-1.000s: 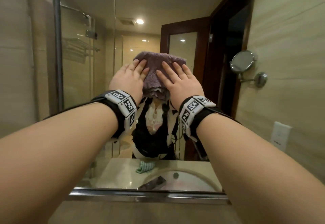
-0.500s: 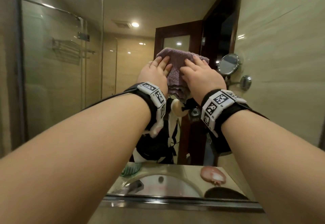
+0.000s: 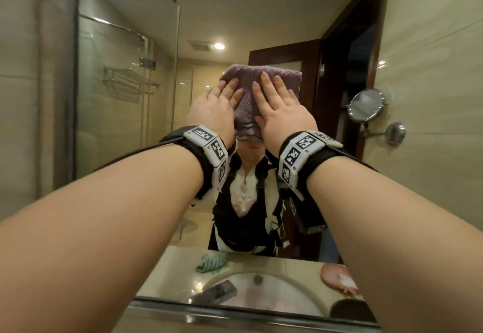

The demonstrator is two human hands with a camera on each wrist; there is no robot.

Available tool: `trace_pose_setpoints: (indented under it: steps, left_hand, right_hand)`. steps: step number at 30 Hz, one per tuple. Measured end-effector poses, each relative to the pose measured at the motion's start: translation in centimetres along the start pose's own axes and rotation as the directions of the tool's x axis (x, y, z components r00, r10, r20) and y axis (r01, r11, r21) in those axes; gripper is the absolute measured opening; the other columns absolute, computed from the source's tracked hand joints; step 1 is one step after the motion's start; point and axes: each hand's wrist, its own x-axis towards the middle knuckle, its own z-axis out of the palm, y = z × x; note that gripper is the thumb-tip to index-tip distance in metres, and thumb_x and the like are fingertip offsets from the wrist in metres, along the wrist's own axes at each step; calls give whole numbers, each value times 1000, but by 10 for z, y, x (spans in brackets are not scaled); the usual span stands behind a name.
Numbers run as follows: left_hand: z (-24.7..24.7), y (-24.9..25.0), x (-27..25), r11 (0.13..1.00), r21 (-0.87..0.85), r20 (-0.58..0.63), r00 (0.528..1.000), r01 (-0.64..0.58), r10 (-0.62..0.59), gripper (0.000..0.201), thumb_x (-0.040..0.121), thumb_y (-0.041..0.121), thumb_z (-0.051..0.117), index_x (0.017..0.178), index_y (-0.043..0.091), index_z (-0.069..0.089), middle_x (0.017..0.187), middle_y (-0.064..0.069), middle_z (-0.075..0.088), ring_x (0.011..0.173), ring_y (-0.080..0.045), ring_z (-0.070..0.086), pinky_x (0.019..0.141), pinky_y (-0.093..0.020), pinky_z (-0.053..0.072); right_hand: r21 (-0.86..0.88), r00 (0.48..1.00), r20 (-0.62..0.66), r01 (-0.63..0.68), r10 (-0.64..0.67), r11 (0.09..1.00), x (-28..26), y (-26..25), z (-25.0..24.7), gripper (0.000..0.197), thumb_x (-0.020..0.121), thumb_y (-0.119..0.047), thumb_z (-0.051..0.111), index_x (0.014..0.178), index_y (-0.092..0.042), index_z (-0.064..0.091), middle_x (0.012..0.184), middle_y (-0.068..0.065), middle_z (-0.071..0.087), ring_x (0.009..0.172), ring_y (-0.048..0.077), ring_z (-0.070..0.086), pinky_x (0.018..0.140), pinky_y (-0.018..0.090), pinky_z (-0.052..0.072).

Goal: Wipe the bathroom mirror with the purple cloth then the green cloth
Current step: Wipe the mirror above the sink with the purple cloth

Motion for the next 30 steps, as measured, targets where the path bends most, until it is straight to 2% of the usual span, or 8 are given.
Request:
trace_pose_setpoints:
  steps: [10, 16, 22, 30]
  left_hand:
    - [55, -119, -21, 979, 147, 132, 978, 140, -160, 63, 101, 39, 21, 149, 12, -10, 156, -5, -13, 145, -20, -9, 117, -34, -1]
    - [84, -179, -30, 965, 201, 181, 961, 172, -209, 63, 101, 40, 21, 149, 12, -9, 156, -5, -13, 145, -20, -9, 117, -33, 0]
    - [94, -212, -28, 969, 164, 181, 960, 185, -214, 66, 101, 42, 23, 150, 12, -9, 156, -4, -14, 144, -20, -9, 116, -33, 1]
    - [93, -217, -25, 970, 167, 174, 963, 175, -204, 69, 100, 46, 24, 149, 11, -9, 156, -5, -14, 144, -20, -11, 116, -33, 0]
  right_hand:
    - [-17, 989, 79, 128, -127, 992, 61, -136, -7, 63, 101, -32, 28, 149, -21, -12, 155, 0, -20, 144, 21, -14, 116, 36, -2]
    - [-19, 981, 103, 168, -166, 986, 88, -202, -10, 65, 101, -32, 31, 149, -20, -11, 155, 0, -20, 144, 22, -14, 116, 36, -2]
    - [-27, 984, 46, 174, -172, 984, 107, -229, -7, 65, 100, -34, 33, 149, -21, -8, 156, 0, -18, 144, 21, -12, 116, 36, -1]
    - [-59, 987, 27, 163, -161, 985, 115, -232, -7, 64, 101, -35, 31, 149, -23, -10, 156, 0, -19, 144, 21, -14, 116, 35, -3]
